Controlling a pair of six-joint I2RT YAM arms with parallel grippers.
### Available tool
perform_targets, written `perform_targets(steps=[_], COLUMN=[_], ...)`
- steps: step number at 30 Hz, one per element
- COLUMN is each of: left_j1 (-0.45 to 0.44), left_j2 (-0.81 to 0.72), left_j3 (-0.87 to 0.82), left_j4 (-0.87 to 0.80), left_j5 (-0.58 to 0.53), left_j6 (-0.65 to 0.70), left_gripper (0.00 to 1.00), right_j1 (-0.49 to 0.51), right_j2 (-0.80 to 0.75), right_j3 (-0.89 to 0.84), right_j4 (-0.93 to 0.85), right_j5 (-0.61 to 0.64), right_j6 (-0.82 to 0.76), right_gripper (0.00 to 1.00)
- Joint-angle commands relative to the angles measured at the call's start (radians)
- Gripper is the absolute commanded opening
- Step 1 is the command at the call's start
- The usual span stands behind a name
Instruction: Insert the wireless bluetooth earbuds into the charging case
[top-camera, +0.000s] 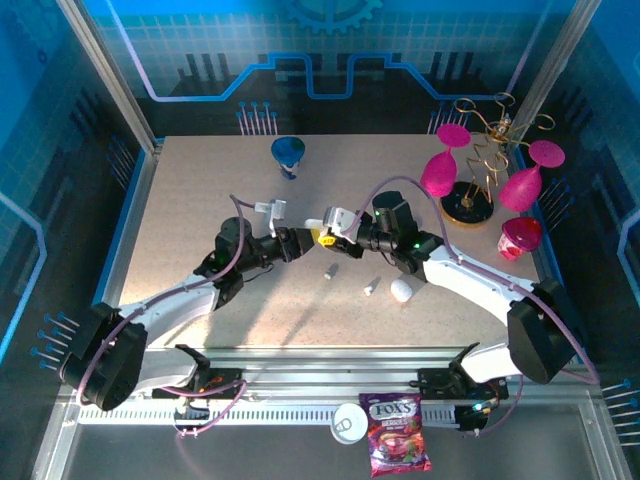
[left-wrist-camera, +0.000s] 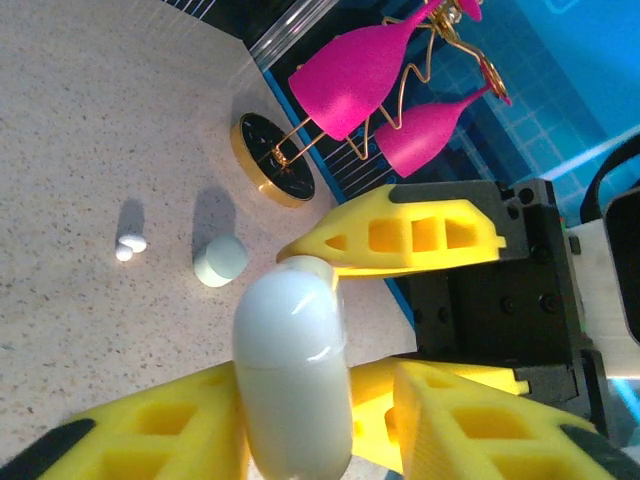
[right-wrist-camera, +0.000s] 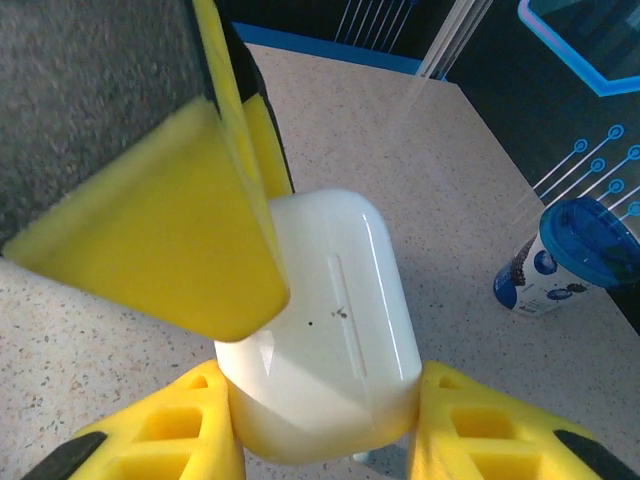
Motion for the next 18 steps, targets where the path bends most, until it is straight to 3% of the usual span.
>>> perform_targets(steps=[1, 3, 7, 11, 14, 16, 18], left_j1=[-0.016, -0.018, -0.02, -0.019, -0.019, -0.018, -0.018], left_j2=[0.012, 0.017, 0.021, 0.016, 0.01, 0.002, -0.007], left_j3=[0.012, 0.01, 0.005, -0.01, -0.027, -0.032, -0.042], left_j4=[0.062, 0.067, 0.083, 0.11, 0.147, 0.164, 0.205], left_j5=[0.033, 0.035, 0.036, 0.037, 0.063, 0.099, 0.183], left_j6=[0.003, 0.006, 0.014, 0.075, 0.165, 0.261, 0.369], left_gripper=[0.37, 0.33, 0.17, 0.1, 0.1, 0.1, 0.02], right_j1=[-0.004, -0.003, -0.002, -0.006, -0.034, -0.068, -0.115], right_j2=[-0.015, -0.015, -0.019, -0.049, -0.087, -0.121, -0.161], right_j3=[-0.012, -0.012, -0.012, -0.053, -0.07, -0.086, -0.091], right_j4=[0.04, 0.049, 0.045, 0.05, 0.032, 0.021, -0.02], right_j5=[0.009, 0.005, 0.003, -0.017, -0.117, -0.2, -0.3], right_j6=[0.03, 0.032, 0.029, 0.024, 0.041, 0.081, 0.124], right_gripper=[0.3, 0.3, 0.33, 0.44, 0.59, 0.63, 0.67])
